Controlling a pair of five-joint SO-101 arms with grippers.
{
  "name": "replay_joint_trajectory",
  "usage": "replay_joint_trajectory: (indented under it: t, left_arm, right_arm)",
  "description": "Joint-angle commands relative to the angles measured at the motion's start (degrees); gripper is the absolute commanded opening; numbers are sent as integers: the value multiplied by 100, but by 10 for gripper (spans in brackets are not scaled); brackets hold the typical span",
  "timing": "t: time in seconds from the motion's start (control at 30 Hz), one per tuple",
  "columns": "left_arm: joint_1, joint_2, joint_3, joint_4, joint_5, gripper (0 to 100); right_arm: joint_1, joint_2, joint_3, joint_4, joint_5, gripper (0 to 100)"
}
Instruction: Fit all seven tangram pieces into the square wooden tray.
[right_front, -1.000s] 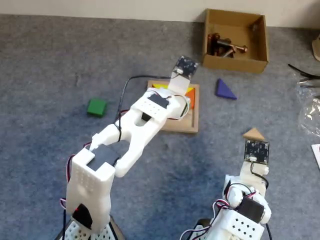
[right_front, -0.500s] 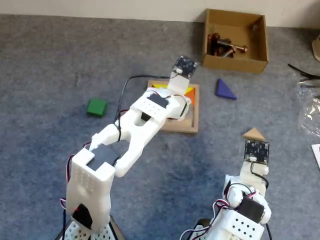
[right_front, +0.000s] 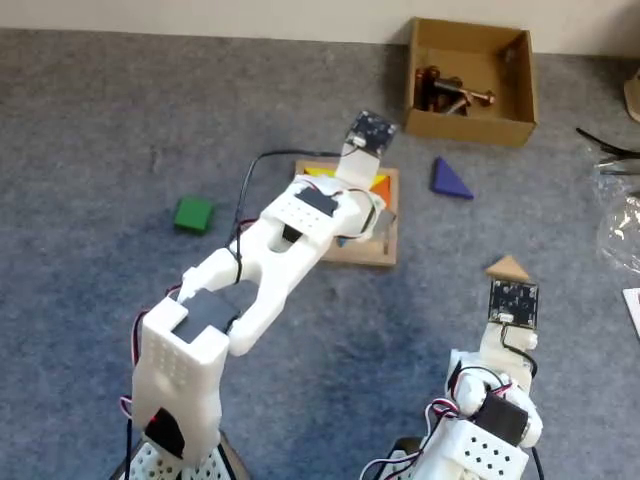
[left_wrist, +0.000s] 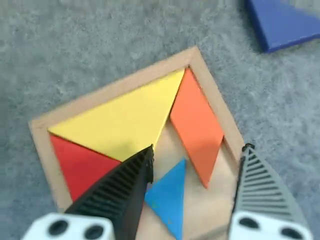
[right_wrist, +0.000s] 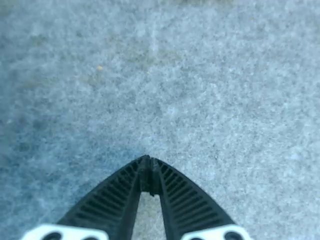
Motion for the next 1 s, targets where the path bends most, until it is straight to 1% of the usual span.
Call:
replay_joint_trajectory:
  t: [0.0, 0.07, 0.2, 0.33, 0.4, 0.63, 0.8, 0.97]
  left_arm:
    - [-66, -998, -13, 501, -633, 255]
    - [-57, -1244, -13, 862, -923, 220]
    - [-92, -1516, -13, 1574, -1319, 119]
    - [-48, -1508, -13, 2409, -1345, 46]
    - [-48, -1429, -13, 2664, -1345, 25]
    - [-48, -558, -84, 2725, -1354, 14]
    - [-40, -22, -215, 2171, -1354, 14]
    - [-40, 268, -532, 2084, -1354, 14]
  right_arm:
    - [84, -84, 664, -101, -9, 5]
    - [84, -84, 664, -101, -9, 5]
    - [84, -84, 664, -101, -9, 5]
    - [84, -84, 664, -101, -9, 5]
    - [84, -84, 664, -101, -9, 5]
    - [84, -84, 664, -101, -9, 5]
    - [84, -84, 664, -101, -9, 5]
    - [84, -84, 664, -101, -9, 5]
